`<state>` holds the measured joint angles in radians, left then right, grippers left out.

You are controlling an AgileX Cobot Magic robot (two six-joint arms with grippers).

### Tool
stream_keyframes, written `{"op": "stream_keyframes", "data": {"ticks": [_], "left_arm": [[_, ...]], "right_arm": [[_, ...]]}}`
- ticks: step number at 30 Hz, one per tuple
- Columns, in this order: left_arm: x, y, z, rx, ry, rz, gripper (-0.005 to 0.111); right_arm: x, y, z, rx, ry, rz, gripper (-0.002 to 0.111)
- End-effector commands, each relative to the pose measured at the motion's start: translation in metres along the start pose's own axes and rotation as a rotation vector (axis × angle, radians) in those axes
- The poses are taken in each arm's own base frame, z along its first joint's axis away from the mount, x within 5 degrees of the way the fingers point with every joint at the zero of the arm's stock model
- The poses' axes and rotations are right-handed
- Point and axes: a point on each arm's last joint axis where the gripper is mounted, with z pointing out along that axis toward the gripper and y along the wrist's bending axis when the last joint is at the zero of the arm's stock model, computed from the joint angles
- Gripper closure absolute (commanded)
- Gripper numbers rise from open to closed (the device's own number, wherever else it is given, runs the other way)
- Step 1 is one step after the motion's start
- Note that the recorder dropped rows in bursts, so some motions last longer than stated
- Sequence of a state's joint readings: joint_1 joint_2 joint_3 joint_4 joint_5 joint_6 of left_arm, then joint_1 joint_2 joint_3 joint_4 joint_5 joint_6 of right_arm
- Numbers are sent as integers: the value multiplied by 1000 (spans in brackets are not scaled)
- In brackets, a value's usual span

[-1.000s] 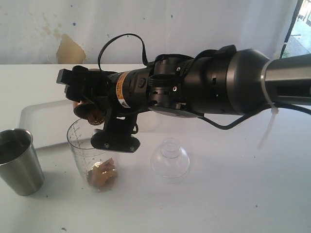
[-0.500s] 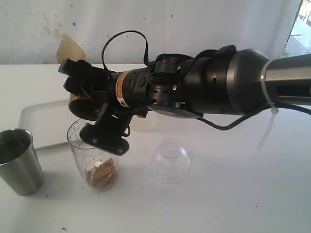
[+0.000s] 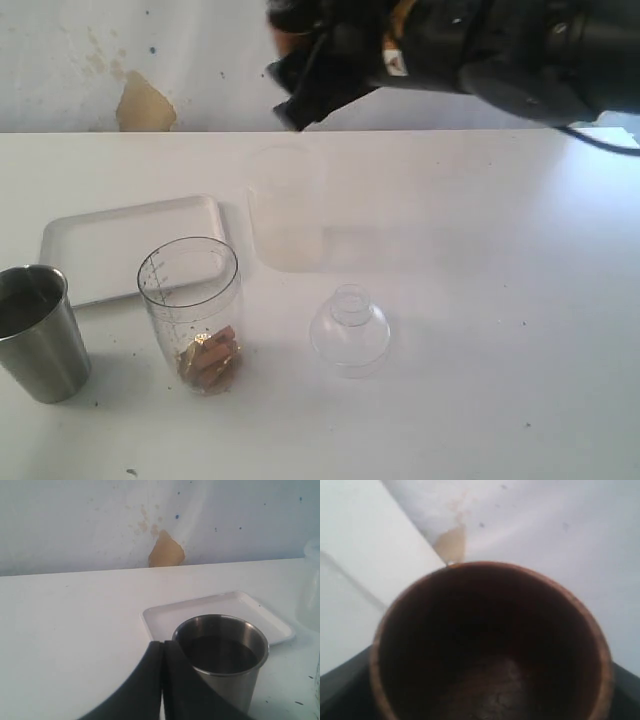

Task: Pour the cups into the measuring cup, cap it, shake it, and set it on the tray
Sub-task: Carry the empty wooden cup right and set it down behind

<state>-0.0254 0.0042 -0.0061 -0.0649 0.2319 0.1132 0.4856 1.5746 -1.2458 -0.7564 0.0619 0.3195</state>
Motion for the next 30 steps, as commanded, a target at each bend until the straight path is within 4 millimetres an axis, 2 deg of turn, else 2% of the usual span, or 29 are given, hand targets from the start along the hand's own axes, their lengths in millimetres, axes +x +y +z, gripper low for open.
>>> {"op": "stream_keyframes", "data": {"ticks": [1,5,8,10,16,23,25,26,27,28,29,30], "left_arm": [[2,0,0,-2,3,-7,107],[2,0,0,-2,3,-7,107],[2,0,0,-2,3,-7,107],[2,0,0,-2,3,-7,107],[2,0,0,-2,3,-7,107],[2,0,0,-2,3,-7,107],[2,0,0,-2,3,-7,107],[2,0,0,-2,3,-7,107],[2,0,0,-2,3,-7,107],[2,0,0,-2,3,-7,107],[2,0,0,-2,3,-7,107],[2,0,0,-2,3,-7,107]], "right_arm": [[35,-54,-4,134,42,300,108],[82,-80,3,173,68,390,108],[115,-83,21,162,118,419,108],[134,-80,34,135,132,433,108],[178,-53,78,-22,63,383,108],[216,-37,96,-58,108,300,105],[224,-33,99,-70,124,272,93],[223,-31,100,-77,100,282,80],[223,-31,101,-80,92,283,74],[223,-31,101,-80,92,283,57],[223,-31,101,-79,90,285,48],[223,-32,101,-69,92,299,32]]}}
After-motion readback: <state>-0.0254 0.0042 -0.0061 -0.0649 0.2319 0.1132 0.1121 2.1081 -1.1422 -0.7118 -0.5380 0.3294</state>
